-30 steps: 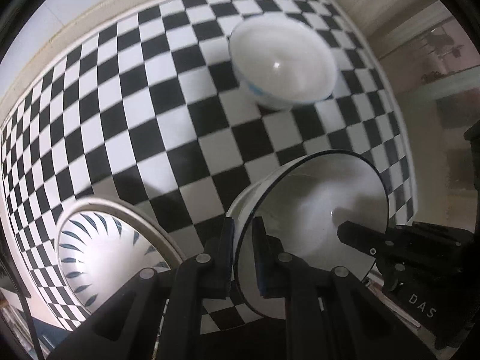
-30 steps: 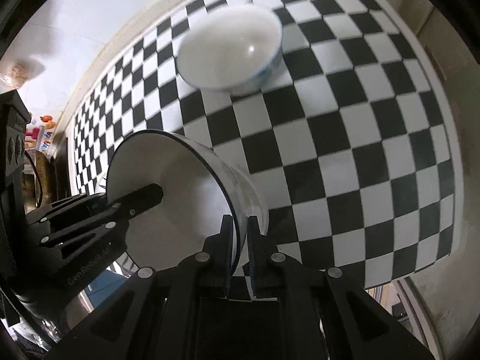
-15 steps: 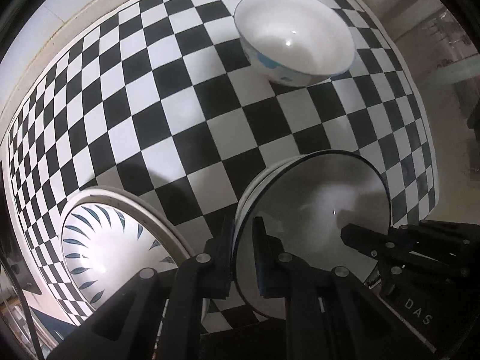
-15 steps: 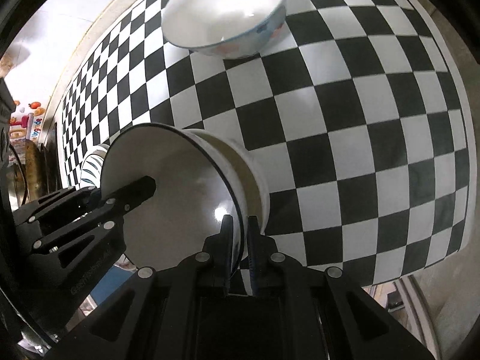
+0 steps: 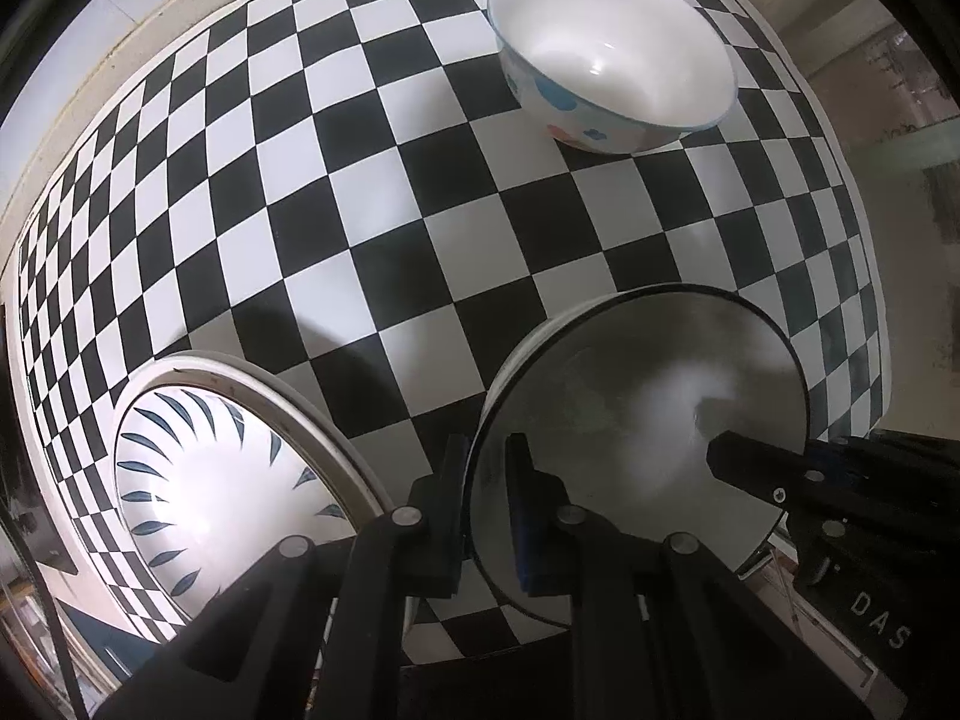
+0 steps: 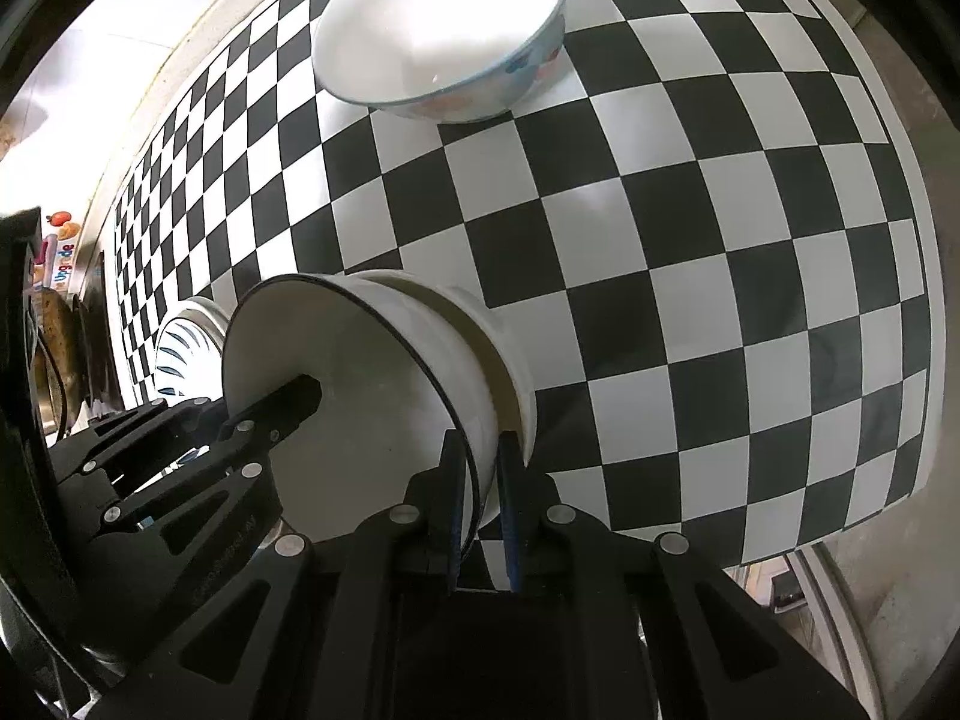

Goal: Organize plates and bowls

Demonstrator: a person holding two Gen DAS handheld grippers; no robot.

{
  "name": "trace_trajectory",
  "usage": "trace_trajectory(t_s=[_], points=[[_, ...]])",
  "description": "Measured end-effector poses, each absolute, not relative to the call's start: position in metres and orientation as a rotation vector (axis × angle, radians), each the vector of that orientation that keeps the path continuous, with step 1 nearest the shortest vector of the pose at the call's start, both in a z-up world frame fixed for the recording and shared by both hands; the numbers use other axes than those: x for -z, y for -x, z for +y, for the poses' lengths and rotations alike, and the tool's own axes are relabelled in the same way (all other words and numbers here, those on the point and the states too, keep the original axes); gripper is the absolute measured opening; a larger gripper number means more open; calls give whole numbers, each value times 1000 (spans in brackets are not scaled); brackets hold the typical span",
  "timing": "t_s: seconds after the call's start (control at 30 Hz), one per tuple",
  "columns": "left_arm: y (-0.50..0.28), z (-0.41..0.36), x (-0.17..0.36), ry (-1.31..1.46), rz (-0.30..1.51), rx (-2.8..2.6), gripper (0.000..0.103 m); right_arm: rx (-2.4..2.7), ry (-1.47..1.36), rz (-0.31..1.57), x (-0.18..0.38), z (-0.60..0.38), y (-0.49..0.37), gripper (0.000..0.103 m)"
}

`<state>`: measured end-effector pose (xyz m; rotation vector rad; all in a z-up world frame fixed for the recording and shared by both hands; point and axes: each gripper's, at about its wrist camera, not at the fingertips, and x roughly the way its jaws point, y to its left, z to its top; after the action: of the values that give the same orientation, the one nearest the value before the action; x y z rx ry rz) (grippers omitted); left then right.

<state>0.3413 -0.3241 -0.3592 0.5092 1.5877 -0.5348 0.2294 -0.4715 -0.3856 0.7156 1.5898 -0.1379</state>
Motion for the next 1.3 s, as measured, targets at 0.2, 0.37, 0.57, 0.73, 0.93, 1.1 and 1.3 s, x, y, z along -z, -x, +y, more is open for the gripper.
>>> trace_trajectory(t_s=[0.2,0.37,0.57,0.73,0.93,1.1,1.3], points=[[-342,-321,357,-492,1597,529,11,136,-728,1601,381,-476,-228,15],[-342,-320,350,-474,1601,539,11,143,-729,1608,377,-478,-224,20],[-339,-325,342,-481,1584,539,11,133,-741,1608,378,-480,-217,20],[-340,-324,330,-460,1585,544,11,127,-748,1607,378,-479,-218,20],[-358,-318,305,-363,1571,539,20,128,-771,1580,367,-494,-220,20],[-400,-318,302,-252,1585,510,21,110,-809,1481,348,-520,-232,70],[-450,-341,313,-194,1603,483,21,171,-862,1398,342,-560,-260,70]])
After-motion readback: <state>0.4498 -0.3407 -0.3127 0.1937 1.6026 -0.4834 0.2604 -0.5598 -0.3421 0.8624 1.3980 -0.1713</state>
